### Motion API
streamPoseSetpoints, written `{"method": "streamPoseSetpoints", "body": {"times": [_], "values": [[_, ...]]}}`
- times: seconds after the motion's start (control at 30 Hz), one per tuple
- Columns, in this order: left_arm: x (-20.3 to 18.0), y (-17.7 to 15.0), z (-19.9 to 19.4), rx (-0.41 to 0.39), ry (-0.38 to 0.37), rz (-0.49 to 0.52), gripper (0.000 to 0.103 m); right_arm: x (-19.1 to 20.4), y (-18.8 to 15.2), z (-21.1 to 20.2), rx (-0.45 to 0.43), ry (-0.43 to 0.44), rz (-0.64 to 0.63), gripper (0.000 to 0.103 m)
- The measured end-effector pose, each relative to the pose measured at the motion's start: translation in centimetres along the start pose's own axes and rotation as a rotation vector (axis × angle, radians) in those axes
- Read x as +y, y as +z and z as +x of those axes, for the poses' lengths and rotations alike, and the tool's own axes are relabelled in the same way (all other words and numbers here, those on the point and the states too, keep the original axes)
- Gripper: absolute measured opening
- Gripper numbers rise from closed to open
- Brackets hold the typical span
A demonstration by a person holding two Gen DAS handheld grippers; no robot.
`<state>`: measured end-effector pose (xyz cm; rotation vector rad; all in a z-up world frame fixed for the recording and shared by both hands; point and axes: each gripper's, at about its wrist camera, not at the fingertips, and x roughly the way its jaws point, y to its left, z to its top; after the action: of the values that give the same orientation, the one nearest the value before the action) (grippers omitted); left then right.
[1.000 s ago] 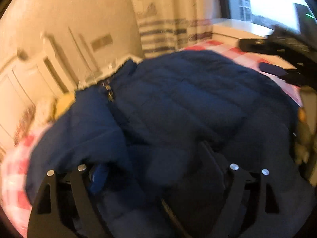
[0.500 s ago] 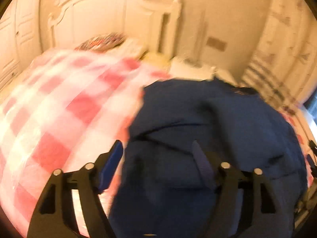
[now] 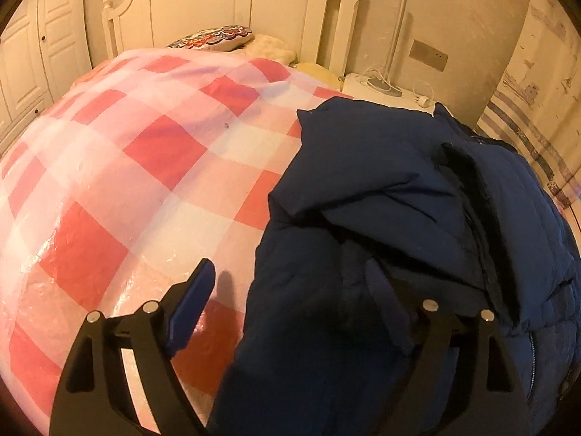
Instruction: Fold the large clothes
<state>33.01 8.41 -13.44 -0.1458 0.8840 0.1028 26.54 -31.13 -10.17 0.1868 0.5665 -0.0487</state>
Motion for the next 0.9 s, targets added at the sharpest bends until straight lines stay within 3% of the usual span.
{"method": "streamPoseSetpoints", "body": {"times": [0.1,0.2,0.27,0.37,0.57,0.63,0.67,0.77,0.9], "values": [[0.0,-0.1,-0.3,-0.008,0.011,0.001,0.086,6.3,-0.4,-0.1,0.053,0.093,-0.246,0.088],[0.4,-0.2,-0.5,-0.018,0.012,-0.016,0.088,13.8,-1.8,0.0,0.073,0.095,-0.567,0.088],[0.7,-0.2,-0.5,-0.018,0.005,-0.026,0.088,17.1,-2.3,0.0,0.073,0.150,-0.679,0.089],[0.8,-0.1,-0.5,-0.018,0.001,-0.028,0.088,20.6,-2.6,0.9,0.098,0.209,-0.783,0.089],[1.1,-0.1,-0.5,-0.017,-0.019,-0.039,0.088,23.3,-2.7,5.1,0.187,0.198,-0.855,0.089],[1.0,-0.1,-0.5,-0.019,-0.019,-0.040,0.088,22.6,-2.4,5.1,0.199,0.247,-0.807,0.085],[1.0,-0.1,-0.5,-0.019,-0.019,-0.041,0.088,22.1,-1.8,4.9,0.200,0.284,-0.759,0.071],[1.1,-0.2,-0.6,-0.025,-0.023,-0.045,0.088,17.5,1.0,2.6,0.149,0.434,-0.444,0.046],[1.1,-0.2,-0.9,-0.037,-0.024,-0.046,0.088,8.3,3.1,0.1,0.048,0.505,0.040,0.040]]}}
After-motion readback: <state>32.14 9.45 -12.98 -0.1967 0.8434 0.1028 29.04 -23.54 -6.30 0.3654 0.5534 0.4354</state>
